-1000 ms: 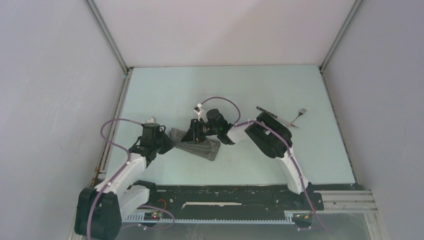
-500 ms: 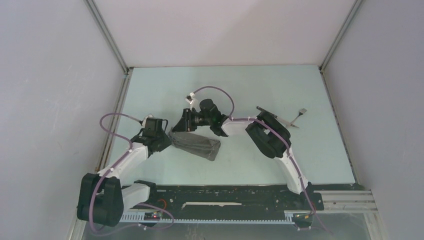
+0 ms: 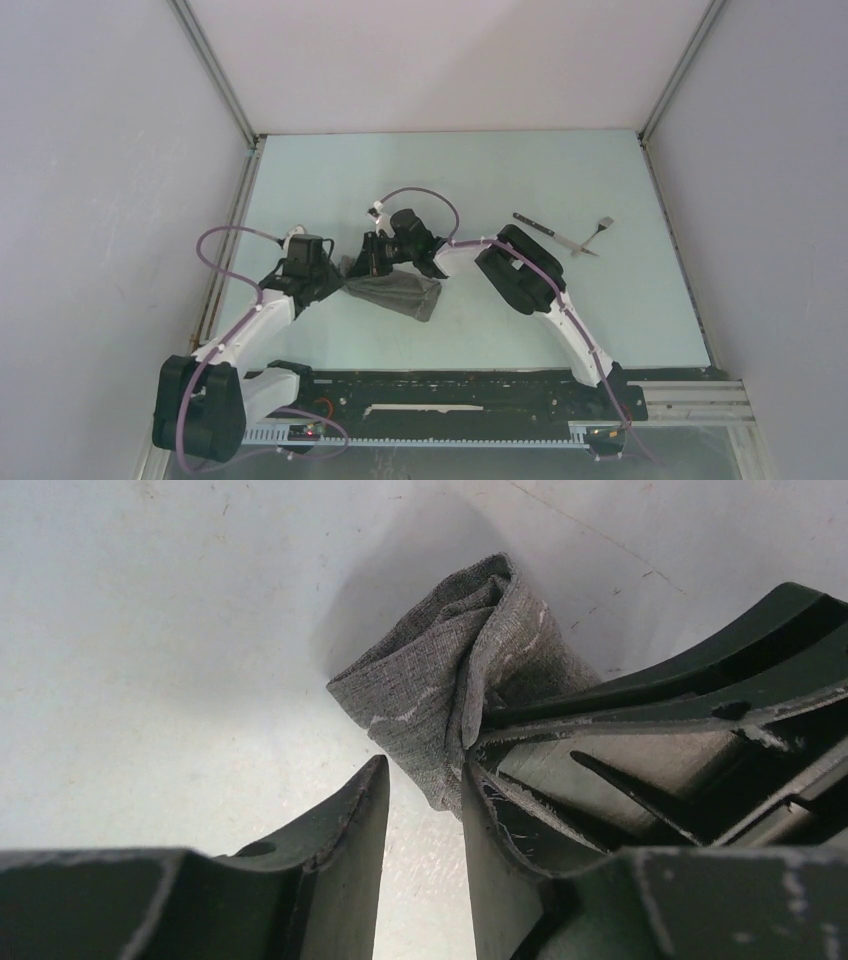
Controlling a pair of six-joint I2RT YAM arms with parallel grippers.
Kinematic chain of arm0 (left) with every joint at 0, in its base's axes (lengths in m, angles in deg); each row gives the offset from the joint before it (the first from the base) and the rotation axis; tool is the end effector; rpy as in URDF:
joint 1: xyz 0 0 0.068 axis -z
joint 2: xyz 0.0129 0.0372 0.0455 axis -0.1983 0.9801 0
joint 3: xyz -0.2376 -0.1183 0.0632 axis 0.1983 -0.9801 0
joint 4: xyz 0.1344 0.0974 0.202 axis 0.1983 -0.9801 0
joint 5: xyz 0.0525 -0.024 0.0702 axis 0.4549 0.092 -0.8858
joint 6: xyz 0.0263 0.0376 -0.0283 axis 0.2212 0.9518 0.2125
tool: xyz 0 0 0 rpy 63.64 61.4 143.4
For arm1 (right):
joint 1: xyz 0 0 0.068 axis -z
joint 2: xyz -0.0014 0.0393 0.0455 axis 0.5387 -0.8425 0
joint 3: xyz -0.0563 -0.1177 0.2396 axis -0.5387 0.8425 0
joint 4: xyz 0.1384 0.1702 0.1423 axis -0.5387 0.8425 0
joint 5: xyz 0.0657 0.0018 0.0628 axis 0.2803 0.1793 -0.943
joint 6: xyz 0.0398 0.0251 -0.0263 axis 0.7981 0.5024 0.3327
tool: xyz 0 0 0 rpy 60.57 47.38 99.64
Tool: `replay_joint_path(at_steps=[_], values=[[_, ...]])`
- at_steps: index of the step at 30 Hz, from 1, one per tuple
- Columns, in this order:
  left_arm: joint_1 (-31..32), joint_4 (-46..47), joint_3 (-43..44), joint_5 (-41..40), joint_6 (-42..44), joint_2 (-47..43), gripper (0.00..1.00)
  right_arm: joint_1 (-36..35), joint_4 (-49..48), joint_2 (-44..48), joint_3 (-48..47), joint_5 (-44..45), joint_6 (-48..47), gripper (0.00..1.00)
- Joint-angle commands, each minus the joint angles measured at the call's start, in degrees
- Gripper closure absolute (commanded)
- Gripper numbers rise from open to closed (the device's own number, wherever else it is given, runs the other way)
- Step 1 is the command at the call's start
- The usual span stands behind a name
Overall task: Fold the napkin into a case and place the utensils inside
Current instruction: Grasp the top corner of the smaller rectangle folded napkin from the folded napkin.
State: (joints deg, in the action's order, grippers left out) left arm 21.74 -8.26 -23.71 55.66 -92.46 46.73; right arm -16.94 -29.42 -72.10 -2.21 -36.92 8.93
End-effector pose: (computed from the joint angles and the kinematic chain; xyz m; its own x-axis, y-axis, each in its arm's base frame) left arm 0.1975 -0.0315 0.1838 -0.6404 -0.5512 -0.5348 -0.4307 0.8343 -0.3442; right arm 0.3181 0.4055 0.1091 -0.8740 -0.1117 -0.4730 -0.4848 0.2680 0.8325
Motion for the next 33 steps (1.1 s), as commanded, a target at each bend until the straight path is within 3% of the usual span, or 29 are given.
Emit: replay_joint_path(at_steps=[1, 10, 13, 20, 28, 33], values=[[-0.2, 2.88, 1.2, 2.0, 0.31, 3.35, 0.62, -0.56, -0.58, -0.45, -2.31, -0.44, 0.82, 0.77], [-0.12, 3.56, 2.84, 3.03, 1.47, 7.1, 0.66, -0.5, 0.44, -1.06, -2.51, -0.1, 0.33, 0.78], [-0.12, 3.38, 3.51, 2.73, 1.61, 8.13, 0.81, -0.44, 0.98, -1.32, -2.76, 0.04, -0.02, 0.78], [-0.18, 3.29, 2.72, 0.61, 1.66, 6.81, 0.99, -1.42, 7.46, -2.87, -5.41, 0.69, -4.52, 0.81], [-0.22, 5.01, 2.62, -1.06, 0.75, 4.75, 1.0, -6.93, 21.53, -2.3, -6.17, 8.86, -14.88, 0.83], [-0.11, 8.07, 2.67, 1.94, 1.04, 4.8, 1.0, -7.49, 27.89, -4.51, -11.62, 12.95, -18.49, 0.85]])
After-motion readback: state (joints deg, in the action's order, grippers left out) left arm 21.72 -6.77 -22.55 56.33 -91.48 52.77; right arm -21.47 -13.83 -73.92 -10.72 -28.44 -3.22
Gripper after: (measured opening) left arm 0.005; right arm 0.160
